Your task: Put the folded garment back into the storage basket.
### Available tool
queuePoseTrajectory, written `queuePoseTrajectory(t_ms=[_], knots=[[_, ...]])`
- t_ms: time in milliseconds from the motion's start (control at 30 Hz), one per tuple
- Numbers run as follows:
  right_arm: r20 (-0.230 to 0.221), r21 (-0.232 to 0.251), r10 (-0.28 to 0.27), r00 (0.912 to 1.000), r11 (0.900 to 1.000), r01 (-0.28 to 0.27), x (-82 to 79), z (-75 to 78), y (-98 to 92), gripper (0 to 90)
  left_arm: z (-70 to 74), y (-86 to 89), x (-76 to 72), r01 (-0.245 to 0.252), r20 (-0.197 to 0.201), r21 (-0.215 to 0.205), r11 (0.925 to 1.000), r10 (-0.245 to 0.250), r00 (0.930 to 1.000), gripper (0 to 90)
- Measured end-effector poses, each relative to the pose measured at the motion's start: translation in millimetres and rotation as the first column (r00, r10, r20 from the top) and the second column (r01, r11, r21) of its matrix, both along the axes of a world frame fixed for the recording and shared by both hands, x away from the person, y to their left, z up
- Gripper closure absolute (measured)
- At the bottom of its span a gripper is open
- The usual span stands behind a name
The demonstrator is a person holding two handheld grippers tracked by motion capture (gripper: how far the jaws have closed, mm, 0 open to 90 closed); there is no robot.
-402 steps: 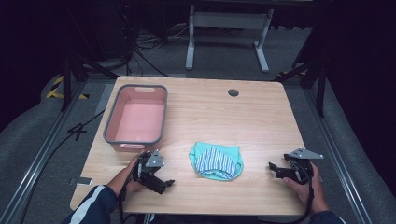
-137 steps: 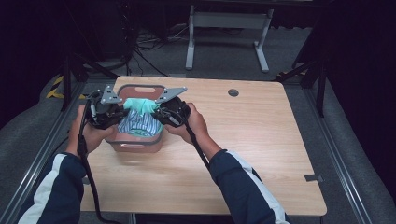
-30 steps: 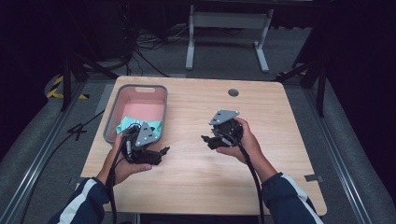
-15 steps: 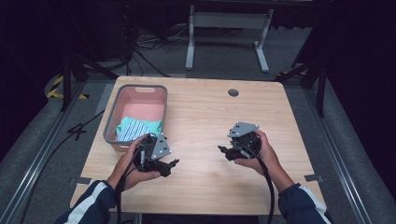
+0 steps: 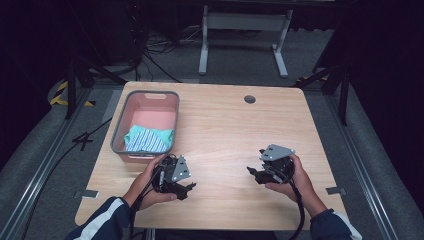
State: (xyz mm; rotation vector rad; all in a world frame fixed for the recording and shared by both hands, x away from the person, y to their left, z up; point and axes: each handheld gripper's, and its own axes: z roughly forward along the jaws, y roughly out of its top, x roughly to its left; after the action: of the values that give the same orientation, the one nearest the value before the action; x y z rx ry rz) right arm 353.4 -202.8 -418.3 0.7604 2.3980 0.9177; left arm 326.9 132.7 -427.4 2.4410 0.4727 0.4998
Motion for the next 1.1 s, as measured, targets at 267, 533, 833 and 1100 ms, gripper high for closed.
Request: queuePoseTrajectory(t_ms=[267,533,833,1100], knots=[[-0.021,-0.001,-0.021,0.9996,1.000,0.021,-11.4,-16.3,-24.2,27.0,-17.7,4.5,2.5,-0.001,-0.019,0.013,0.9999,0.001,0.9998,18.2],[-0.060,0.040,-0.060,0.9964,0.997,0.062,-22.7,-34.5,-47.5,25.3,-30.7,6.4,0.5,0.027,-0.048,0.009,0.9996,-0.026,0.9985,17.8],[-0.101,0.079,-0.132,0.9861,0.987,0.140,-34.1,-61.2,-78.8,21.8,-46.0,18.0,-2.1,0.024,-0.108,-0.067,0.9975,-0.031,0.9937,16.0],[-0.145,0.150,-0.163,0.9760,0.971,0.184,-30.2,-68.0,-85.2,16.7,-55.7,27.5,-0.7,-0.057,-0.194,-0.181,0.9818,0.021,0.9808,14.9]])
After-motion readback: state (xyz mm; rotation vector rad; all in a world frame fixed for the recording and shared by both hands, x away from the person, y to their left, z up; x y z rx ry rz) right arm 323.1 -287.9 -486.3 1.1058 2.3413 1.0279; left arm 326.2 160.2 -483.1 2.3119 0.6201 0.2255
